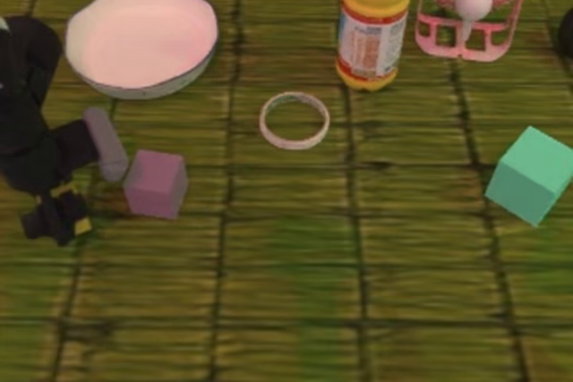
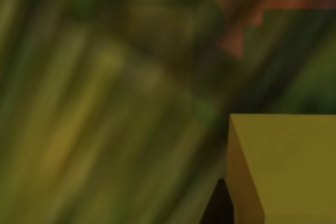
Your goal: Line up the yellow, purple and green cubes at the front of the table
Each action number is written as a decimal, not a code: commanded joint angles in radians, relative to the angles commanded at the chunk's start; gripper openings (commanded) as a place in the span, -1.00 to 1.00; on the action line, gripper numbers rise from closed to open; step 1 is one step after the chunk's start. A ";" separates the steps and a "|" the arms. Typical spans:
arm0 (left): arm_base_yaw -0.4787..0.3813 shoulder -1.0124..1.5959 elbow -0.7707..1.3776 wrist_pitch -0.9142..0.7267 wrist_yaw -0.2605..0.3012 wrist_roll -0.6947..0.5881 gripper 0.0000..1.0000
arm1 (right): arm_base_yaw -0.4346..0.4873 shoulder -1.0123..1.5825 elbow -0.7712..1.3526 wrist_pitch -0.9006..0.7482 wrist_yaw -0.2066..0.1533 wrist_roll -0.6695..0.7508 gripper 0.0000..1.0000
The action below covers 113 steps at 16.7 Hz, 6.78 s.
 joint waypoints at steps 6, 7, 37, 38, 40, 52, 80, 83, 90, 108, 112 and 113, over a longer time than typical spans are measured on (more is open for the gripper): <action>0.014 -0.082 0.115 -0.207 -0.001 -0.004 -1.00 | 0.000 0.000 0.000 0.000 0.000 0.000 1.00; 0.015 -0.091 0.124 -0.219 -0.001 -0.005 -1.00 | 0.000 0.000 0.000 0.000 0.000 0.000 1.00; -0.968 0.234 0.662 -0.416 -0.013 -0.508 -1.00 | 0.000 0.000 0.000 0.000 0.000 0.000 1.00; -0.967 0.240 0.644 -0.392 -0.013 -0.509 -1.00 | 0.000 0.000 0.000 0.000 0.000 0.000 1.00; -0.966 0.261 0.595 -0.315 -0.013 -0.512 -1.00 | 0.000 0.000 0.000 0.000 0.000 0.000 1.00; -0.972 0.302 0.510 -0.197 -0.012 -0.511 -0.40 | 0.000 0.000 0.000 0.000 0.000 0.000 1.00; -0.951 0.243 0.695 -0.441 -0.013 -0.513 1.00 | 0.000 0.000 0.000 0.000 0.000 0.000 1.00; -0.957 0.247 0.693 -0.439 -0.013 -0.513 1.00 | 0.000 0.000 0.000 0.000 0.000 0.000 1.00; -0.742 0.210 0.631 -0.414 -0.015 -0.709 1.00 | 0.000 0.000 0.000 0.000 0.000 0.000 1.00; -0.238 0.153 0.434 -0.295 -0.015 -1.153 1.00 | 0.000 0.000 0.000 0.000 0.000 0.000 1.00; -0.237 0.204 0.332 -0.140 -0.015 -1.151 1.00 | 0.000 0.000 0.000 0.000 0.000 0.000 1.00; -0.237 0.216 0.309 -0.104 -0.015 -1.151 1.00 | 0.000 0.000 0.000 0.000 0.000 0.000 1.00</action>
